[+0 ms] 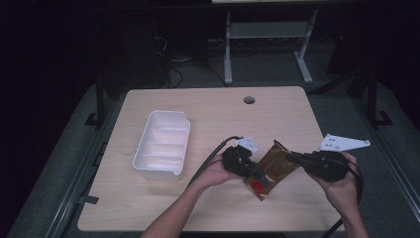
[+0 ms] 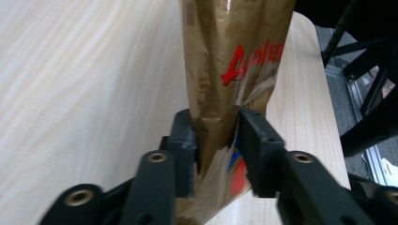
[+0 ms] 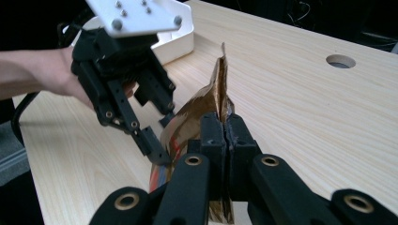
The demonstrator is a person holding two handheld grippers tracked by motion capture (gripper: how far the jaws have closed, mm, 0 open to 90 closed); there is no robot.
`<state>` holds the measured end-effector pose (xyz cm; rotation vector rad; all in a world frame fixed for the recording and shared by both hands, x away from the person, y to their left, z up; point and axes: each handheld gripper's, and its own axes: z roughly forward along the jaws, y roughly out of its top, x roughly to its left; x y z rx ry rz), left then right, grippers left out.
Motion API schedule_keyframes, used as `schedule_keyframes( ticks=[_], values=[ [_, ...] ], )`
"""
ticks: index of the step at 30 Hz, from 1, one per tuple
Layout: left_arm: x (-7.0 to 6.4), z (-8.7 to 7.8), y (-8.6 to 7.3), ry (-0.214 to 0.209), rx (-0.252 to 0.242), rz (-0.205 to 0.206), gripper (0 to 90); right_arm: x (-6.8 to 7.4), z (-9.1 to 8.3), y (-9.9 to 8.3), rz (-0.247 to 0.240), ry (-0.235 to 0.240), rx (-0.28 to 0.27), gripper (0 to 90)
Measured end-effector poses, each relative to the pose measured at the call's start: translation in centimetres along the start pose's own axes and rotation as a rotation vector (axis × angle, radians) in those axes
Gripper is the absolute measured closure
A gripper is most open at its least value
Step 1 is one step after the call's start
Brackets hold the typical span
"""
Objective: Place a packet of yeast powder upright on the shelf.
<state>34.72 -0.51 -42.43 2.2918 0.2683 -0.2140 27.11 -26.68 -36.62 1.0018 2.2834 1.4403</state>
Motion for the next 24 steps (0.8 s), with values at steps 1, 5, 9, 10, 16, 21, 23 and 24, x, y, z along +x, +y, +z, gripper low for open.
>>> schedule_keyframes(
  ticks=[1,5,9,10,16,21,23,24],
  values=[
    [-0.1,0.1,-0.1,-0.004,0.006,0.003,72.7,-0.1,0.0,-0.1,0.004,-0.002,-0.002,87.2],
    [-0.3,0.3,-0.3,0.003,0.005,0.006,79.5,-0.4,0.2,-0.5,0.034,-0.002,-0.025,83.8],
    [-0.3,0.3,-0.7,0.013,-0.008,-0.008,84.0,-1.1,0.2,-1.0,0.088,0.014,-0.058,70.8],
    [-0.2,0.3,-0.9,0.014,-0.008,-0.009,84.4,-1.3,0.2,-1.1,0.101,0.020,-0.063,66.1],
    [-0.1,0.1,-1.6,0.013,-0.026,-0.029,84.9,-1.9,0.8,-2.2,0.146,0.032,-0.052,50.3],
    [-0.1,-0.2,-1.8,0.021,-0.028,-0.028,85.0,-2.1,1.7,-3.0,0.178,0.061,-0.036,46.3],
    [-0.2,-0.3,-1.8,0.021,-0.031,-0.028,85.1,-2.1,2.2,-3.3,0.180,0.071,-0.025,46.3],
    [-0.2,-0.3,-1.9,0.022,-0.035,-0.031,85.3,-2.0,2.4,-3.4,0.183,0.079,-0.020,46.5]
  ],
)
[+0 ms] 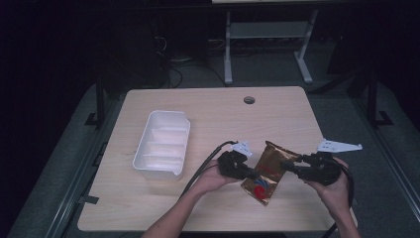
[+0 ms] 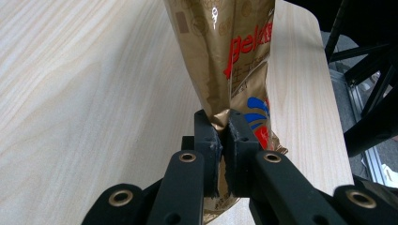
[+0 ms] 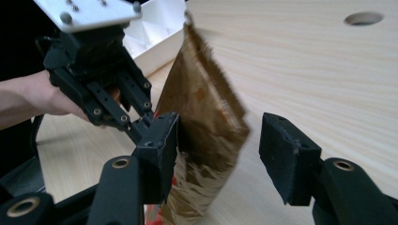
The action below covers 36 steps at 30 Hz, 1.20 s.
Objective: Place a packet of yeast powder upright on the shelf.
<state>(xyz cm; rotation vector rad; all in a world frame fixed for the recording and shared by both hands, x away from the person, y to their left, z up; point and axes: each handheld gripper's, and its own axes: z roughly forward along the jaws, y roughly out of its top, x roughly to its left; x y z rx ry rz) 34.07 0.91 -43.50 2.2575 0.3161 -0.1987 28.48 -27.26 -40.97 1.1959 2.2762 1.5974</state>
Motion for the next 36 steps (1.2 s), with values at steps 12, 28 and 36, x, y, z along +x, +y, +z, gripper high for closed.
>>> schedule_keyframes(
  ticks=[12,28,36],
  values=[
    [0.0,-0.1,-0.9,-0.002,-0.011,-0.014,85.9,0.5,1.3,-0.1,0.037,0.045,0.025,73.0],
    [-1.8,-2.2,-2.8,0.130,0.007,0.040,56.0,1.2,0.4,1.7,0.001,0.073,0.033,81.5],
    [-2.8,-3.5,-4.4,0.170,0.005,0.059,48.3,0.7,0.0,3.6,-0.005,0.051,0.038,81.6]
  ],
)
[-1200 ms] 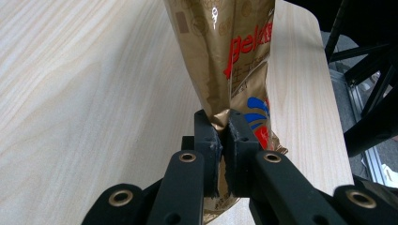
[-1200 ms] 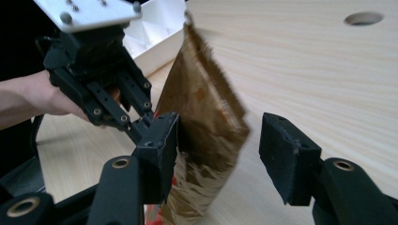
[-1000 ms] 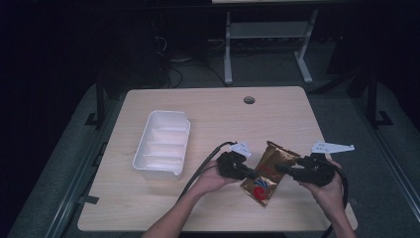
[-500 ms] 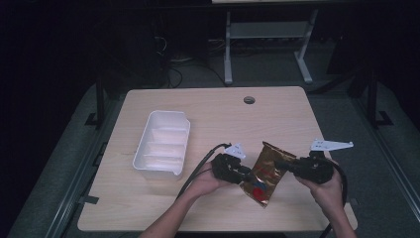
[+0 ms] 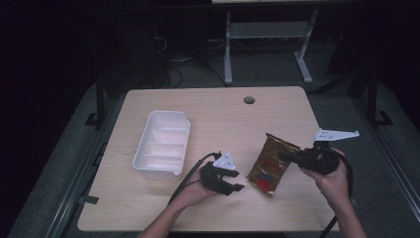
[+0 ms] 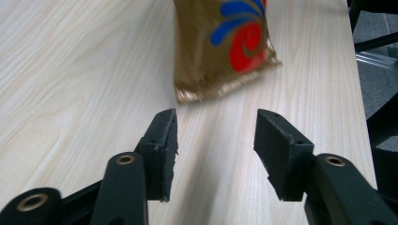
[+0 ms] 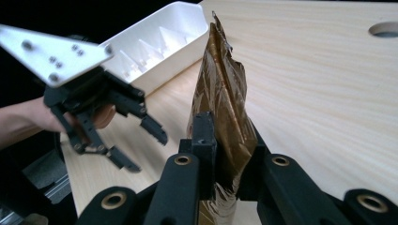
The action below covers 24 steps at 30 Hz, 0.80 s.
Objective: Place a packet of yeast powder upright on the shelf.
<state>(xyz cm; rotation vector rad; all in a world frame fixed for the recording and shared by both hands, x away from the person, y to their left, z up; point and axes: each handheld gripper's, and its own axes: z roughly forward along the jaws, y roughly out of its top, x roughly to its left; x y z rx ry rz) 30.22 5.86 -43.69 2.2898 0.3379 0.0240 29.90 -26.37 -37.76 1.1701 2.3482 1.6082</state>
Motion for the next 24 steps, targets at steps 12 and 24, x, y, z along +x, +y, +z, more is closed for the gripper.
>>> schedule_keyframes(
  ticks=[12,24],
  values=[
    [-1.1,-1.5,-2.3,0.025,-0.012,-0.003,42.7,-0.7,0.3,3.4,-0.009,-0.027,0.014,81.6],
    [-1.8,-2.4,-4.0,0.040,-0.033,-0.009,39.0,-0.9,1.8,5.8,-0.022,-0.026,0.027,81.6]
  ],
)
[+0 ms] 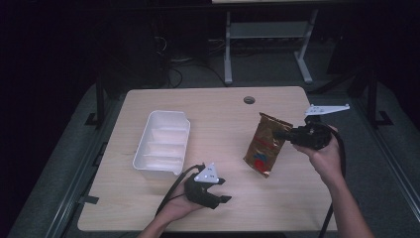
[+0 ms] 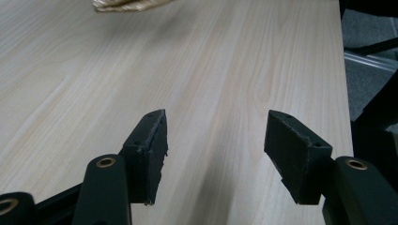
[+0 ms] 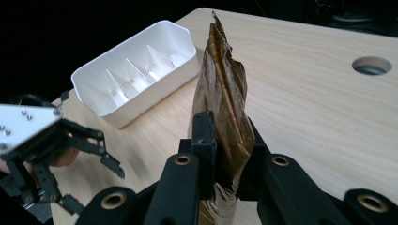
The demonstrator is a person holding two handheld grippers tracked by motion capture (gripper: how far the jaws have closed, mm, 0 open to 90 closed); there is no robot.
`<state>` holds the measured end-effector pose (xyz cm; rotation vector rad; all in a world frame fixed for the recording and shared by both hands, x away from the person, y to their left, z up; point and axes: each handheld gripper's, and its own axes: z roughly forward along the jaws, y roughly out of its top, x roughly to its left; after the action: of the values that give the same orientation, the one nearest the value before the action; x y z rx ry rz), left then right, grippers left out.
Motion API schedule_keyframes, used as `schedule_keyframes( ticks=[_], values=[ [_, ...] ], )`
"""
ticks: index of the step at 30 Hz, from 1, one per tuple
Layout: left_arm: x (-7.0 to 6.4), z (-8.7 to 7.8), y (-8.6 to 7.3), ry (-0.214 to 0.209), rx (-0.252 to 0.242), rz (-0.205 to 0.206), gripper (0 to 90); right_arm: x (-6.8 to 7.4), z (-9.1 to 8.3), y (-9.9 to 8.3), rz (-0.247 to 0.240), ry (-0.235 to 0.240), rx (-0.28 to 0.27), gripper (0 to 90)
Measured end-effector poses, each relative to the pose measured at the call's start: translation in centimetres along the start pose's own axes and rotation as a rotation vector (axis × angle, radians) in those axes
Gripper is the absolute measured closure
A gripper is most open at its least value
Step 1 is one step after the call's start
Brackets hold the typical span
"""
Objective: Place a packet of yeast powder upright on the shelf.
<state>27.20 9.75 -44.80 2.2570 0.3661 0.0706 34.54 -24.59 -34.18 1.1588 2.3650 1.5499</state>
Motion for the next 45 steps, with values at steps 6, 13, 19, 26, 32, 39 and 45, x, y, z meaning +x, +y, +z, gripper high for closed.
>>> schedule_keyframes(
  ticks=[6,13,19,26,32,39,45],
  values=[
    [-0.3,-0.2,-0.6,0.003,0.005,0.010,37.1,0.7,1.2,1.5,-0.021,0.004,0.013,81.5],
    [-0.6,-0.2,-1.1,-0.005,-0.014,0.015,33.4,1.5,2.7,3.2,-0.044,0.020,0.018,81.5],
    [-0.5,-0.1,-1.2,-0.012,-0.020,0.012,27.9,2.0,4.3,4.4,-0.064,0.039,0.020,81.4],
    [-0.7,-0.1,-1.2,0.002,-0.021,0.019,23.7,2.8,6.2,6.2,-0.081,0.064,0.026,81.5],
    [-0.7,-0.3,-1.4,0.012,-0.029,0.020,22.9,3.6,7.9,7.5,-0.102,0.087,0.035,81.5],
    [-0.8,-0.5,-1.4,0.014,-0.040,0.023,22.8,4.5,9.3,8.9,-0.121,0.121,0.033,81.5],
    [-0.8,-0.5,-1.4,0.013,-0.043,0.023,22.8,5.3,10.3,9.9,-0.135,0.146,0.029,81.5]
  ],
)
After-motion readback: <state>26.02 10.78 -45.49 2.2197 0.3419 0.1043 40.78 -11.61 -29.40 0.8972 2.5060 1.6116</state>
